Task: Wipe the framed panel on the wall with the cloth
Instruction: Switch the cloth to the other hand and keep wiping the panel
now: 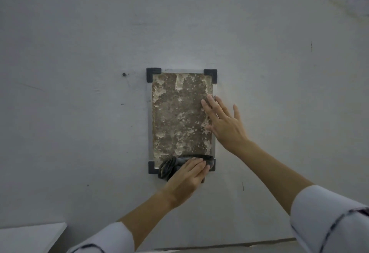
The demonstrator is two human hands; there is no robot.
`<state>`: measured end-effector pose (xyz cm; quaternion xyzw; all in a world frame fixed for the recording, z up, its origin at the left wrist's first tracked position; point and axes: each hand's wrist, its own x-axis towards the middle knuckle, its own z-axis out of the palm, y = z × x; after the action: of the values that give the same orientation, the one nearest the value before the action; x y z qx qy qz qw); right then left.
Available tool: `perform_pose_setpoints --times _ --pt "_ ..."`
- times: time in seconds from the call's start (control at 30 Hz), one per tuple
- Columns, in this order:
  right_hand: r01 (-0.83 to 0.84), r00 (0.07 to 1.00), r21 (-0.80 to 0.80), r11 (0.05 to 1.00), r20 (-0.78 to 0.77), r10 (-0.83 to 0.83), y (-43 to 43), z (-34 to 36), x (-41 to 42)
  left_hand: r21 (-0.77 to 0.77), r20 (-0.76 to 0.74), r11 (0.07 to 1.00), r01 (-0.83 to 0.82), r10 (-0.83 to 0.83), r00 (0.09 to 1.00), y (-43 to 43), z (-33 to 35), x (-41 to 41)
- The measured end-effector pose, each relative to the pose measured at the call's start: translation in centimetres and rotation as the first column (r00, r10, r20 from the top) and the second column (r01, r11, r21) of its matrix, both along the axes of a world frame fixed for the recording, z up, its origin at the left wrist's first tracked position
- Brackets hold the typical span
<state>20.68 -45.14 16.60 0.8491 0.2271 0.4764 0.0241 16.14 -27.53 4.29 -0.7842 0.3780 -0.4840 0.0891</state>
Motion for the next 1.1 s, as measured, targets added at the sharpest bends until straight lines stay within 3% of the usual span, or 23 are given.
perform_pose_setpoints --times 0.23,0.57,0.8,1.1 --pt "0.018 1.0 0.009 1.0 0.008 -0.018 0.2 -0.1 0.0 -0.103 0.043 0.994 0.024 -0.02 0.999 -3.0 5.2 1.3" --pt "0.011 1.0 -0.01 1.0 0.01 -0.011 0.0 -0.1 0.0 0.066 -0.041 0.997 0.027 -0.025 0.999 -1.0 0.1 1.0" --pt "0.0 1.0 0.01 1.0 0.017 0.0 0.1 -0.3 0.3 -0.143 0.136 0.99 0.01 0.01 0.991 0.1 7.7 0.9" --pt "-0.016 1.0 0.0 1.0 0.006 0.016 0.1 -0.3 -0.1 0.04 0.057 0.999 -0.031 0.028 0.998 1.4 2.3 0.6"
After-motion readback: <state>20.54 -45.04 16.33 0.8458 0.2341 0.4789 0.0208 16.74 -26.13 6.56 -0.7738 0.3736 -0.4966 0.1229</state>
